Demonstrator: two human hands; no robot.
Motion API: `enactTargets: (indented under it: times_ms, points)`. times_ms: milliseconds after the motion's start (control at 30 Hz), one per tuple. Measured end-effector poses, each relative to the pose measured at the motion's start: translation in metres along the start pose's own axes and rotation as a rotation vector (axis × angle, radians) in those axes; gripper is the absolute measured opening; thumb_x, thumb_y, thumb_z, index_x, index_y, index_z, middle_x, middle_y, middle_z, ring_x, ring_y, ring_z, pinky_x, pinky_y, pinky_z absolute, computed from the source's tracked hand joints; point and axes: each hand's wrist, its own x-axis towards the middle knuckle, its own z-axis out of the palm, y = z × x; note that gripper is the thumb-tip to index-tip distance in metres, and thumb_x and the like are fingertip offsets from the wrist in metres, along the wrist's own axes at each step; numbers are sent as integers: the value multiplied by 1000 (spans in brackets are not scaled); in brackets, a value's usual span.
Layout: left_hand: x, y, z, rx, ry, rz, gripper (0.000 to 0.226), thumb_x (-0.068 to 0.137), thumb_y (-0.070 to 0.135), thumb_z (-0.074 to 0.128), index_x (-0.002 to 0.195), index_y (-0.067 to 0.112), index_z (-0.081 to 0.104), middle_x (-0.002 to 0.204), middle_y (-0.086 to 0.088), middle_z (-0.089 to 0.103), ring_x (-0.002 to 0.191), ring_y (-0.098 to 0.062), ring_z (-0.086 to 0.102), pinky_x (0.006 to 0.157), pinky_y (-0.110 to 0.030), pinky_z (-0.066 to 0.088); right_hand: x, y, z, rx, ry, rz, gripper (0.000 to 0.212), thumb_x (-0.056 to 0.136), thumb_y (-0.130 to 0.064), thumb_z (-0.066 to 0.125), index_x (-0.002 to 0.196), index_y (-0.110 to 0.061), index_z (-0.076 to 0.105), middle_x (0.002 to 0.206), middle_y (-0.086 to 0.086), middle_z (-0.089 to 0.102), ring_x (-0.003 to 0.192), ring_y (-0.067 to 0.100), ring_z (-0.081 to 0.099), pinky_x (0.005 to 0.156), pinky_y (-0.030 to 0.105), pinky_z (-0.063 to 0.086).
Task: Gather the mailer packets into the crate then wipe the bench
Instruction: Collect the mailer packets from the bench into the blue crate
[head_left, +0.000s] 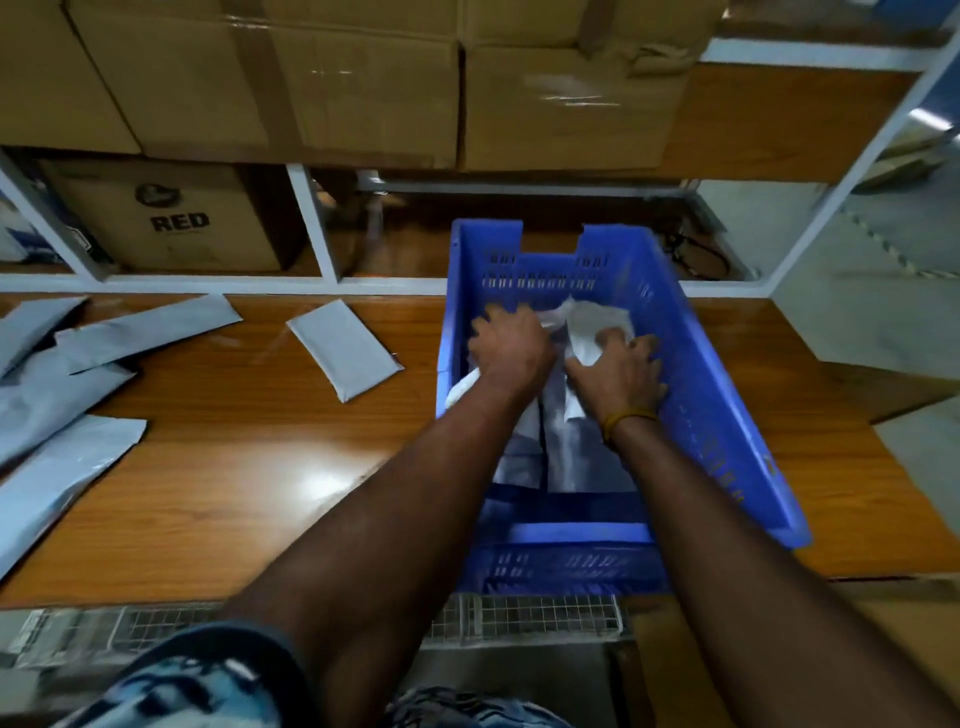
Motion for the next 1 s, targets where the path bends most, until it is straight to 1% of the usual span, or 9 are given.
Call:
enactTargets:
  times_ms: [167,300,367,467,567,667,767,867,1000]
  points:
    - [-1,-15,42,84,-102,-42,50,94,47,55,134,16,53,140,-20,40,127,-41,41,100,-48,42,5,16,29,-114,-128,-31,64,82,-64,58,127,-19,53,138,20,35,125,46,42,98,56,39]
    - [0,-21,51,146,-317,-116,54,97,42,46,145,18,39,149,-19,29,133,-44,33,103,-58,37,7,25,43,-126,-281,-53,67,86,-60,57,136,-16,47,144,24,30,130,46,39,104,56,40]
    - [4,-24,52,154,-374,-127,56,96,39,47,146,18,37,151,-20,25,135,-47,31,105,-63,35,10,28,47,-114,-372,-42,71,86,-58,59,140,-15,43,147,26,27,133,46,37,106,55,39]
    - [9,-27,48,182,-412,-112,56,93,33,48,145,15,37,150,-22,25,133,-47,35,107,-61,36,13,27,46,-77,-389,-29,67,87,-55,60,140,-16,46,147,27,31,132,46,39,107,55,38]
    - [7,-25,36,106,-321,-46,48,92,31,49,137,16,48,141,-21,41,126,-42,46,105,-54,42,11,19,34,27,-308,-22,57,88,-45,61,138,-20,50,144,24,38,128,46,43,107,54,38]
    - [-1,-26,10,-125,-142,115,45,85,37,52,125,20,62,126,-11,60,115,-30,59,98,-44,49,3,4,14,206,-86,-84,46,88,-35,63,131,-20,57,134,20,47,121,42,50,103,50,43]
    - [-17,-41,-24,-296,42,252,37,86,30,59,121,20,66,117,0,63,102,-14,61,89,-26,47,-17,-16,-4,361,99,-212,35,88,-32,65,120,-17,63,123,16,53,108,33,58,93,43,50]
    - [-41,-74,-56,-392,189,285,23,88,22,62,109,21,72,107,4,70,87,-6,61,77,-19,45,-49,-44,-13,524,136,-345,23,91,-30,65,112,-19,64,117,9,56,91,20,60,82,37,54]
    - [-68,-130,-81,-463,298,172,17,88,16,61,99,22,72,98,8,69,77,-7,61,71,-25,49,-91,-86,-11,635,98,-499,16,92,-28,64,107,-21,65,108,3,57,86,12,59,77,28,54]
